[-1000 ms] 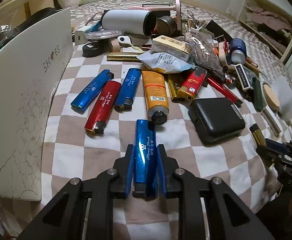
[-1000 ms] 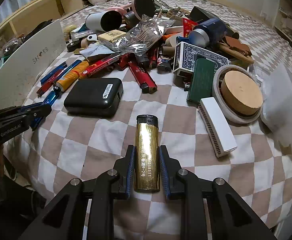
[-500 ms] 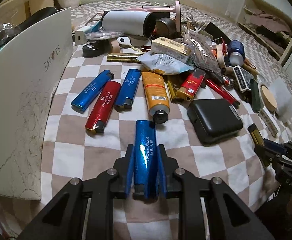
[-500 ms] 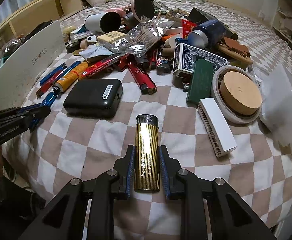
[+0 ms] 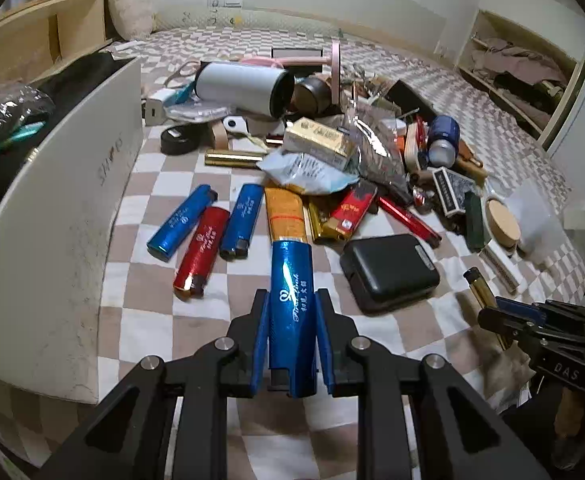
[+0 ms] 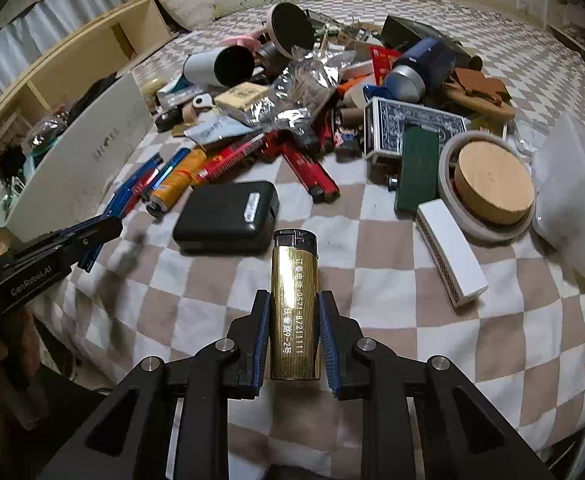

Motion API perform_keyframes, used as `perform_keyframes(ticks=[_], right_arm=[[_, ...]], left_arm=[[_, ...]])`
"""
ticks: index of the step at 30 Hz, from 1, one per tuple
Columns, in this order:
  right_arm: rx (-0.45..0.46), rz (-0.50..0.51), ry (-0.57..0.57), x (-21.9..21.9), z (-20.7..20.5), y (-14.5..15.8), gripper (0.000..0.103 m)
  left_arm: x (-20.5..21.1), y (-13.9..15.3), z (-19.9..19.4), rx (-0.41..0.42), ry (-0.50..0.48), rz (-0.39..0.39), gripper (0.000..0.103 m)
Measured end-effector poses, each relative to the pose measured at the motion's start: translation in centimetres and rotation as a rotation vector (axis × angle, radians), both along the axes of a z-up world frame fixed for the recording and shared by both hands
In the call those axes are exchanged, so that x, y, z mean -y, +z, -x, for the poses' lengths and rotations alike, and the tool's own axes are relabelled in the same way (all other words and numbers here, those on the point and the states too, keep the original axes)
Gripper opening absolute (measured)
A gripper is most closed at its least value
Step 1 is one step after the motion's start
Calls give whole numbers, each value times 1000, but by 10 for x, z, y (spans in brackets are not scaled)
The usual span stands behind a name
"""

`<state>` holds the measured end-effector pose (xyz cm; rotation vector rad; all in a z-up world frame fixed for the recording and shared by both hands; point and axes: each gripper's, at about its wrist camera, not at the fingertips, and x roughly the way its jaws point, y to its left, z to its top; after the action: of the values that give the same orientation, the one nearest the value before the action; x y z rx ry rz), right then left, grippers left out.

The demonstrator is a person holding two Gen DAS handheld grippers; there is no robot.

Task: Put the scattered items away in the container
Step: 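Lift both lighters and carry them over the white shoebox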

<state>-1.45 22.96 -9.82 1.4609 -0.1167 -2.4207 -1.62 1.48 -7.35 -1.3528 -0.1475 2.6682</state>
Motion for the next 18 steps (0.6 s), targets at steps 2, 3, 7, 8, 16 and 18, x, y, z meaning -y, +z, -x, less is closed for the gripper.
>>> perform_keyframes(ticks=[2, 3, 7, 8, 16, 18], right_arm=[[-4, 17, -7, 0, 2, 4, 25], [-5, 25, -10, 0, 4, 6, 25], [-26, 49, -26, -1, 13, 18, 25], [-35, 52, -28, -1, 15, 22, 25], [-139, 55, -15, 7, 36, 65, 25], [-168, 56, -7, 9, 40, 78, 25]], left_arm=[[3, 4, 0, -11, 8, -7, 22], [4, 7, 0, -18, 11, -9, 22], [8, 17, -1, -48, 20, -3, 22], [9, 19, -1, -54, 22, -1, 22], [24, 46, -5, -124, 41, -18, 22], [29, 53, -6, -141, 47, -23, 22]])
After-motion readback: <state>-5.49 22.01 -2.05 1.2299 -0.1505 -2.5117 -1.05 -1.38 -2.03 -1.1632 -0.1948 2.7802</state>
